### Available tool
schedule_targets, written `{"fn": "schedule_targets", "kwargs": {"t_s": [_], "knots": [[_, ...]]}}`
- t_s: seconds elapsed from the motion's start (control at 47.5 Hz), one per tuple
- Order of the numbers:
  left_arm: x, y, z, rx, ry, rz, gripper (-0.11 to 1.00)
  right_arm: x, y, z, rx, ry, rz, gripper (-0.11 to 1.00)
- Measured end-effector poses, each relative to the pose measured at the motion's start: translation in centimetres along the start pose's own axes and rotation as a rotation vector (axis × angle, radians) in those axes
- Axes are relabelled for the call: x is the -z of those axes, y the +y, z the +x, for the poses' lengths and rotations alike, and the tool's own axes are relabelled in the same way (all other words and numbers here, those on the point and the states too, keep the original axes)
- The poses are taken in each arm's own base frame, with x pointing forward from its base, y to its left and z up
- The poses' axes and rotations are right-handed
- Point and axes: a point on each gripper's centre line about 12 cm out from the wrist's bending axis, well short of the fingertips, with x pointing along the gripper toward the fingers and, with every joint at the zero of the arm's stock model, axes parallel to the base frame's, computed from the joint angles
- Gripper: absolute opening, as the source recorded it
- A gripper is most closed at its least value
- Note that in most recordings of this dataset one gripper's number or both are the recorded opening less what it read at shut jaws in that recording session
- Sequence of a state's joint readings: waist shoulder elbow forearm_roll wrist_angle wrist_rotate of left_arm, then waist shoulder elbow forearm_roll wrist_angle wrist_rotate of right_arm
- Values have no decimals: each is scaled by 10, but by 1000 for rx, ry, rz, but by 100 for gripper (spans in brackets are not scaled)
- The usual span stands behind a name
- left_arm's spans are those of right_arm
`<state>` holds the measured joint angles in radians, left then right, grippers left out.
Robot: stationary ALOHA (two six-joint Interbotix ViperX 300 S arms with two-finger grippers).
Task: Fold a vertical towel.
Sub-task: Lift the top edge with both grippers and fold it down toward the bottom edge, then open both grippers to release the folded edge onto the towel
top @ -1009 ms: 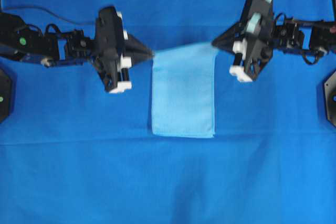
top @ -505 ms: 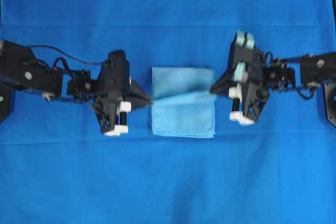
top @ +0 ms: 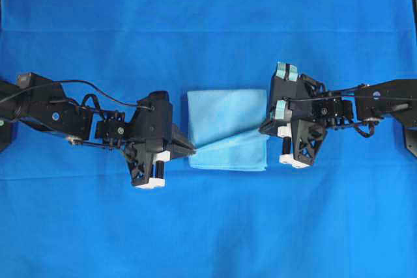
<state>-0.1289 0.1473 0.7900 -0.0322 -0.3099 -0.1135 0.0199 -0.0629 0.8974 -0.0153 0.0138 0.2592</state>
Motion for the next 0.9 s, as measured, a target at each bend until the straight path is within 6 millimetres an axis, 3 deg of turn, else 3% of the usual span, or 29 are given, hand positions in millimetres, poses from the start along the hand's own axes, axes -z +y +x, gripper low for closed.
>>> {"fn": "schedule_targets", "kwargs": {"t_s": [0.252, 0.336, 0.505, 0.568, 0.715, 0.904], "knots": [[-1, 0, 0, 0, -3, 0, 4, 1, 5, 0, -11, 1, -13, 4], [-1, -1, 0, 3, -4, 2, 13, 2, 10, 0, -21, 0, -21, 6], [0, -10, 0, 23, -2, 16, 51, 7, 25, -1, -52, 12, -46, 53], [1, -17, 0, 38, 1, 27, 60, 9, 33, -2, -68, 16, -64, 63], [4, -33, -1, 72, 7, 52, 56, 12, 48, -6, -104, 13, -92, 51], [-4, -35, -9, 75, 2, 57, 55, -2, 52, -24, -125, -47, -79, 52]]}}
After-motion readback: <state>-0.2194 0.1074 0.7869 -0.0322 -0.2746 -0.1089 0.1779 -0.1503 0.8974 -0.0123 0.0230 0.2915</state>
